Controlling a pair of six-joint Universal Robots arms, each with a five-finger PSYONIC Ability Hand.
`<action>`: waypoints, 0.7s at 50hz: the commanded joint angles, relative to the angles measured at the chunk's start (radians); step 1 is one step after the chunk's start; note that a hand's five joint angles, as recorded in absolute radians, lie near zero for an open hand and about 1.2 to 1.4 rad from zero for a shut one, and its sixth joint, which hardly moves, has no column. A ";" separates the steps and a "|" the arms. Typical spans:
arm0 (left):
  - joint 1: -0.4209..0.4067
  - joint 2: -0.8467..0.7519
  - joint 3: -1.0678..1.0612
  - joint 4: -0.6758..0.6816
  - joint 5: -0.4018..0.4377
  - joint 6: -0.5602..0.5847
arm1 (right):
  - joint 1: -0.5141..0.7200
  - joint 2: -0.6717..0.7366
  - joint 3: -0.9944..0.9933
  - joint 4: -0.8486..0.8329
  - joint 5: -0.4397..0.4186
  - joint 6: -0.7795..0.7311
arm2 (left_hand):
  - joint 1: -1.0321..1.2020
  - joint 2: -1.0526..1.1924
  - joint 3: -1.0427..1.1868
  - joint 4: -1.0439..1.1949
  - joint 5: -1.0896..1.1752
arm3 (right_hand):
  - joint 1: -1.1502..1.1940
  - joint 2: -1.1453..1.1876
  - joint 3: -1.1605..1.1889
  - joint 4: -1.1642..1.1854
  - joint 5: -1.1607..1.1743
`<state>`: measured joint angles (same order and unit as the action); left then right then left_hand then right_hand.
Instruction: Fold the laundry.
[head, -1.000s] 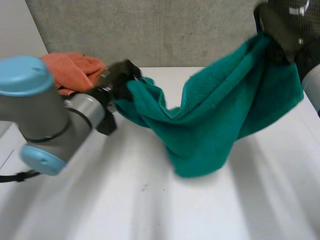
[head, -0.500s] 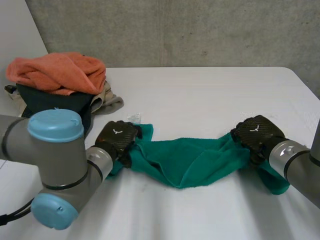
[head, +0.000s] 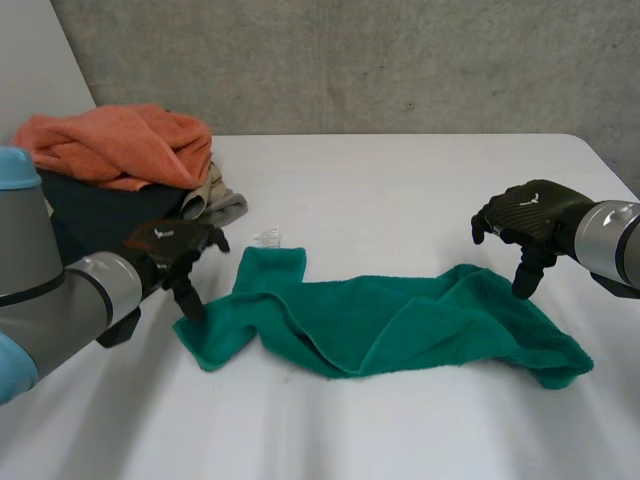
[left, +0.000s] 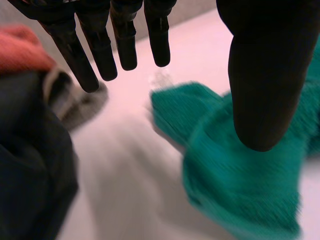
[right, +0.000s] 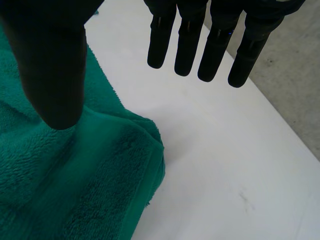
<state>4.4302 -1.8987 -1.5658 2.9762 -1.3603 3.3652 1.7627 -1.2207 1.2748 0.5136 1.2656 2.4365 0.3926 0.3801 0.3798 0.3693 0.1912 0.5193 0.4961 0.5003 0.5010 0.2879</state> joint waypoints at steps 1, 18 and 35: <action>-0.002 -0.066 -0.011 -0.026 0.007 0.000 | 0.001 0.050 -0.022 -0.006 -0.003 -0.004 | 0.032 0.045 0.045 0.056 0.059 | -0.003 0.020 0.016 0.016 0.054; -0.011 -0.168 0.050 -0.017 -0.074 0.011 | 0.015 0.234 -0.002 -0.168 -0.060 -0.140 | 1.004 1.016 1.016 1.027 1.031 | -0.100 -0.077 -0.081 -0.081 -0.043; -0.023 -0.152 0.176 0.122 -0.080 0.011 | 0.008 0.262 0.014 -0.204 -0.052 -0.125 | 1.004 1.016 1.016 1.027 1.031 | 0.877 0.900 0.896 0.895 0.934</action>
<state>4.4168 -2.0511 -1.4640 3.0410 -1.4417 3.3766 1.7765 -0.9526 1.3066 0.3292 1.2072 2.2961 1.1298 1.1917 1.1859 1.1962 0.9790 1.1373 1.1525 1.1389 1.1406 0.9678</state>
